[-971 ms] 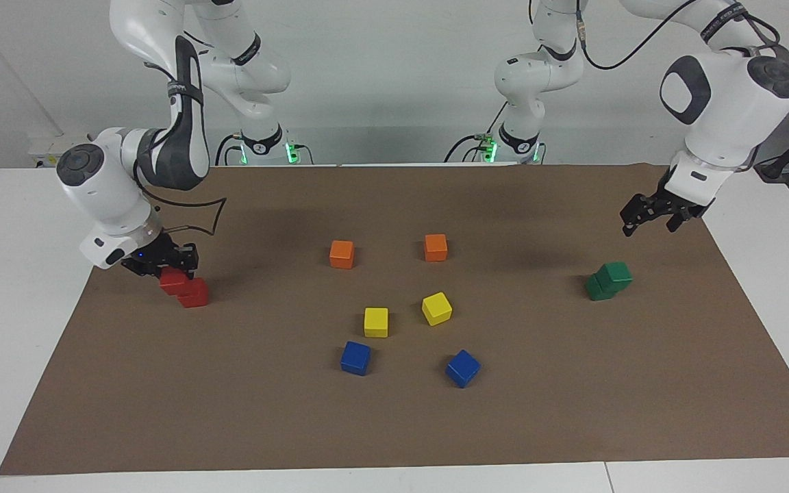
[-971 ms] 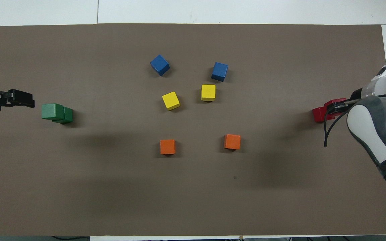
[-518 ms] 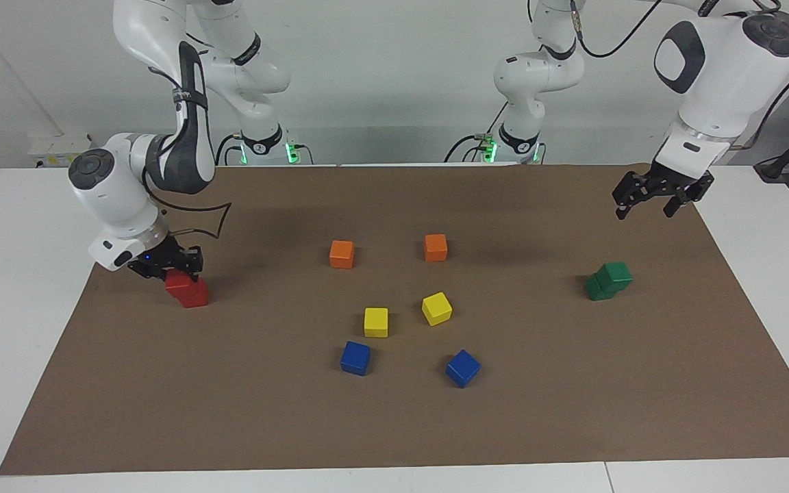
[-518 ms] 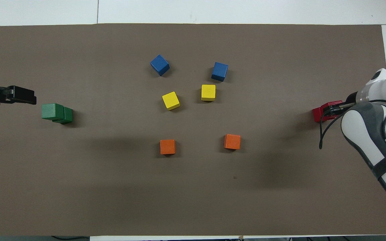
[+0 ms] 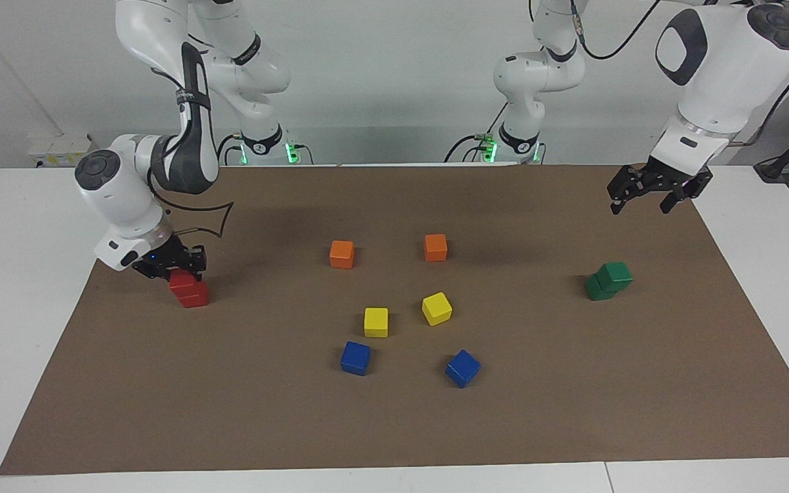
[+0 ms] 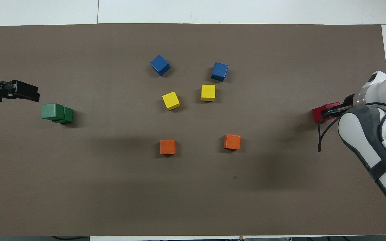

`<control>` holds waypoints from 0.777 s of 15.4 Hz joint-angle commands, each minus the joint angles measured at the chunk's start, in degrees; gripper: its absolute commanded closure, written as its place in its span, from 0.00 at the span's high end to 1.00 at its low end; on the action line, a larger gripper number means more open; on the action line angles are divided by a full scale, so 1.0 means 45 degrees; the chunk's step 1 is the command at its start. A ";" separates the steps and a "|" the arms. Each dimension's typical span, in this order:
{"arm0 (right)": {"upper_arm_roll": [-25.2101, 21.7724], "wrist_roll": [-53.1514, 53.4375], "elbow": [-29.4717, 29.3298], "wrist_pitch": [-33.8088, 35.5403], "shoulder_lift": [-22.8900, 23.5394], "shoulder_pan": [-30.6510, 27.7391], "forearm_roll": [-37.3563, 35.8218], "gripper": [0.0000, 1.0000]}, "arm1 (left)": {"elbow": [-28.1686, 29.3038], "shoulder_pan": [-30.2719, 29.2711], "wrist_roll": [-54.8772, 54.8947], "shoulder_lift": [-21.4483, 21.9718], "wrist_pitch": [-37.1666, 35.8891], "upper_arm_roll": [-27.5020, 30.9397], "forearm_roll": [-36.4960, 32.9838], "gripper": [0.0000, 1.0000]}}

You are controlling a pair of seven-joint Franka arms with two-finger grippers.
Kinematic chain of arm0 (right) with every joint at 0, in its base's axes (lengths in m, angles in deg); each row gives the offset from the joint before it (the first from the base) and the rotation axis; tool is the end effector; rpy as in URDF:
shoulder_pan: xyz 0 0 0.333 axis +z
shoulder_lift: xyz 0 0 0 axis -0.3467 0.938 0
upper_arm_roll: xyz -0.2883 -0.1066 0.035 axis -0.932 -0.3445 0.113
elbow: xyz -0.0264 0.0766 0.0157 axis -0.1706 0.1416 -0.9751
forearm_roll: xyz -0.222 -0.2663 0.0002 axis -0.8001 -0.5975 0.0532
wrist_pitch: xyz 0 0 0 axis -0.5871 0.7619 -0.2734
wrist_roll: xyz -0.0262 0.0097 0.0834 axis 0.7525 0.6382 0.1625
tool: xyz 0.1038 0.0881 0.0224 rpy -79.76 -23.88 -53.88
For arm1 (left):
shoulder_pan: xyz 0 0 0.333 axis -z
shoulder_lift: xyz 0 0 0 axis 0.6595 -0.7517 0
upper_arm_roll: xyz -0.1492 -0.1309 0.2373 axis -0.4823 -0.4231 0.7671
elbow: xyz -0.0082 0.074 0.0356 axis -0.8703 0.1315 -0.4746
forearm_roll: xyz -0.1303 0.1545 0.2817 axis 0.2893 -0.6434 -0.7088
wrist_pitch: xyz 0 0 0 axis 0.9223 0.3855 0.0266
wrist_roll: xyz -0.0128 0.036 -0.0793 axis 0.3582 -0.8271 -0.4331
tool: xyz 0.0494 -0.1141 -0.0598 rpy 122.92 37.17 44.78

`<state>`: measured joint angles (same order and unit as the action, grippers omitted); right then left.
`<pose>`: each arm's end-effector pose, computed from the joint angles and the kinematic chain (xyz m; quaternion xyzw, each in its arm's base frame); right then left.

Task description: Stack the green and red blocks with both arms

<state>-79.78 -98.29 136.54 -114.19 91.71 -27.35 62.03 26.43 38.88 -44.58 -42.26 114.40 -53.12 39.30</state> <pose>0.5228 -0.0722 0.3459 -0.9973 -0.0724 0.0073 0.0032 0.5257 -0.0249 0.5571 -0.9991 0.0412 -0.0037 0.0052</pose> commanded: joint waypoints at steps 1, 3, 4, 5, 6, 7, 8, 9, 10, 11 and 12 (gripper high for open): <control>0.0071 -0.0372 0.0453 -0.0273 -0.0397 -0.0109 0.0133 0.06 | -0.0363 0.0332 0.0102 -0.0045 -0.0272 0.0439 0.0009 1.00; 0.0071 -0.0353 0.0453 -0.0293 -0.0397 -0.0109 0.0133 0.06 | -0.0363 0.0508 0.0083 0.0151 -0.0370 0.0576 0.0009 1.00; 0.0071 -0.0352 0.0453 -0.0293 -0.0397 -0.0109 0.0133 0.06 | -0.0324 0.0644 0.0064 0.0267 -0.0370 0.0595 0.0009 1.00; 0.0071 -0.0352 0.0453 -0.0351 -0.0397 -0.0109 0.0133 0.06 | -0.0324 0.0646 0.0083 0.0326 -0.0428 0.0615 0.0028 1.00; 0.0071 -0.0352 0.0453 -0.0506 -0.0377 -0.0109 0.0133 0.06 | -0.0247 0.0646 0.0083 0.0366 -0.0390 0.0596 0.0028 1.00; 0.0071 -0.0352 0.0453 -0.0546 -0.0377 -0.0090 0.0133 0.06 | -0.0052 0.0646 0.0083 0.0443 -0.0293 0.0596 0.0028 1.00; 0.0071 -0.0352 0.0453 -0.0566 -0.0339 -0.0090 0.0133 0.06 | -0.0031 0.0646 0.0083 0.0502 -0.0350 0.0615 0.0028 1.00; 0.0071 -0.0333 0.0453 -0.0566 -0.0338 -0.0090 0.0133 0.06 | -0.0089 0.0646 0.0102 0.0522 -0.0408 0.0615 0.0048 1.00; 0.0071 -0.0333 0.0453 -0.0566 -0.0338 -0.0090 0.0133 0.06 | -0.0089 0.0626 0.0102 0.0522 -0.0428 0.0615 0.0048 1.00; 0.0071 -0.0314 0.0453 -0.0566 -0.0338 -0.0090 0.0133 0.06 | -0.0089 0.0587 0.0102 0.0522 -0.0448 0.0615 0.0048 1.00; 0.0071 -0.0294 0.0453 -0.0566 -0.0338 -0.0090 0.0133 0.06 | -0.0070 0.0587 0.0102 0.0522 -0.0487 0.0615 0.0048 1.00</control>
<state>-79.77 -98.30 137.05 -115.57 91.50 -27.35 62.03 25.52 40.79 -44.58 -41.02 113.47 -51.37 39.30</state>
